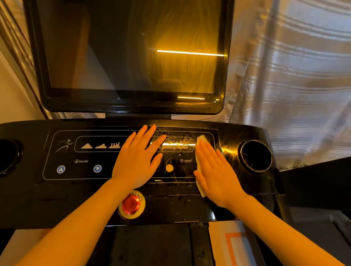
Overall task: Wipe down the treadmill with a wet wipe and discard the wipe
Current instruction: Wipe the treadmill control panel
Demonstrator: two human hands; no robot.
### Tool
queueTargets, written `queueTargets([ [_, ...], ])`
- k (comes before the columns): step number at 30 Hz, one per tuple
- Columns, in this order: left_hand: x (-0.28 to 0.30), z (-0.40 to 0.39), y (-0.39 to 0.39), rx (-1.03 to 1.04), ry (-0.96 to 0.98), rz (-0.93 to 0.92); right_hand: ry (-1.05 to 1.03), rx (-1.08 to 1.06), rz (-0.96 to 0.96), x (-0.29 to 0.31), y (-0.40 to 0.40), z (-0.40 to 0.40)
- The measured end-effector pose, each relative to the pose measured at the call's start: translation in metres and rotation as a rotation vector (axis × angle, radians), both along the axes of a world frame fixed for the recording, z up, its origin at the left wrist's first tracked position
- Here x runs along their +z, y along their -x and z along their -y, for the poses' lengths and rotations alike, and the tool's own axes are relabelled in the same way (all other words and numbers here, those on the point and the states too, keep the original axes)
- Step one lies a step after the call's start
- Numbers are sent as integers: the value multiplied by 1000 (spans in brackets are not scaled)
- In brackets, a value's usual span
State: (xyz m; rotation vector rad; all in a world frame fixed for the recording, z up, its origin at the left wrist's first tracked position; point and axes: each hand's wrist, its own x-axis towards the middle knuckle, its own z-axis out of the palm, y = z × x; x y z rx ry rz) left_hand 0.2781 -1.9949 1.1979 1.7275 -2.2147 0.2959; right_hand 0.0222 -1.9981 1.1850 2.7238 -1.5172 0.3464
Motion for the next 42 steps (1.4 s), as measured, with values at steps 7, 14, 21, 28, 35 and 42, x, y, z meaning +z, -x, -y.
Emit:
queueTargets([
  [7, 0, 0, -1, 0, -4, -12, 15, -204, 129, 21, -16, 52],
  [14, 0, -1, 1, 10, -1, -2, 39, 85, -67, 0, -10, 10],
  [21, 0, -1, 0, 13, -2, 6, 50, -52, 36, 16, -38, 43],
  [28, 0, -1, 0, 11, -10, 1, 68, -42, 51, 18, -31, 46],
  [35, -2, -1, 0, 7, 22, 10, 53, -107, 89, 21, -26, 48],
  [42, 0, -2, 0, 8, 4, 7, 54, -62, 72, 17, -49, 48],
])
